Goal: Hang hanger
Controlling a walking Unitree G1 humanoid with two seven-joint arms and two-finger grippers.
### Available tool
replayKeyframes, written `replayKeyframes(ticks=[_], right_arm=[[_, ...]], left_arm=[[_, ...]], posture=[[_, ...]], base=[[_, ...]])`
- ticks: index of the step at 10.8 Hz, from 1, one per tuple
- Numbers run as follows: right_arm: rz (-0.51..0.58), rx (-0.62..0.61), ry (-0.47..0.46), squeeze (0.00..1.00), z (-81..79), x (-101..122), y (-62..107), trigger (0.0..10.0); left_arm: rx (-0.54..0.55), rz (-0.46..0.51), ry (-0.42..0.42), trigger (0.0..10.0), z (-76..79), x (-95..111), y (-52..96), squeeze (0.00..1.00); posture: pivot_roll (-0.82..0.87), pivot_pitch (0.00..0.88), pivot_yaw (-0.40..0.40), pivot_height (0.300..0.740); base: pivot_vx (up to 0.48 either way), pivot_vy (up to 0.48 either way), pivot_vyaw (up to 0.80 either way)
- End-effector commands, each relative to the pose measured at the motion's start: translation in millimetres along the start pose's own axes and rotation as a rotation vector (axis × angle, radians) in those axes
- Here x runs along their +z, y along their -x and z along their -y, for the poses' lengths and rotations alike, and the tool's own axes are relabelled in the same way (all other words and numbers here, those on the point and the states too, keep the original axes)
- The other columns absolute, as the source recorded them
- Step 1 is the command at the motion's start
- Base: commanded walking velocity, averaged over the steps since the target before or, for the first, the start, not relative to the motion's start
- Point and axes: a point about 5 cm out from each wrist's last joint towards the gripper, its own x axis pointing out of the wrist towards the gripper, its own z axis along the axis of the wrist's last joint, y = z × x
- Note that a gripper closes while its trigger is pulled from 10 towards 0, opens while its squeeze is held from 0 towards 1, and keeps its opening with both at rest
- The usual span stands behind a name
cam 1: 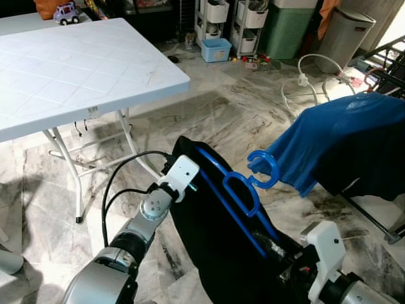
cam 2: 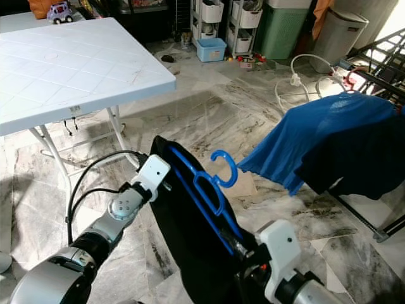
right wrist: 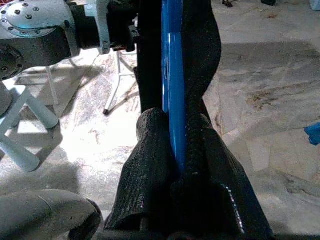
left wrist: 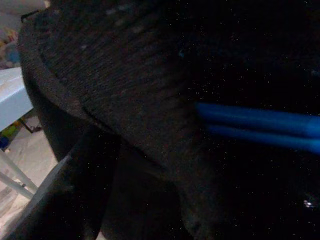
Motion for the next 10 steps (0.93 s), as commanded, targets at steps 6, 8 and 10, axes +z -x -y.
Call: replayKeyframes(ticks=[6, 8, 10], right_arm=[[0.134, -0.114, 0.08, 0.0, 14.9, 25.9, -10.8, 10.0], [0.124, -0.111, 0.076, 0.0, 12.9, 23.6, -9.8, 10.0], [0.117, -0.108, 0.067, 0.0, 11.3, 21.2, -9.4, 10.0]], left_arm=[[-0.015, 0.004, -0.003, 0.0, -1.6, 0.7, -0.4, 0.0], [0.004, -0.009, 0.007, 0.0, -6.2, 0.3, -1.0, 0.0], [0.018, 0.003, 0.001, 0.0, -8.0, 2.2, -1.5, 0.0]], posture=[[0.03, 0.044, -0.052, 0.74], [0.02, 0.046, -0.049, 0.74], [0.01, 0.045, -0.045, 0.74]], base=[[0.0, 0.0, 0.0], [0.0, 0.0, 0.0], [0.0, 0.0, 0.0]])
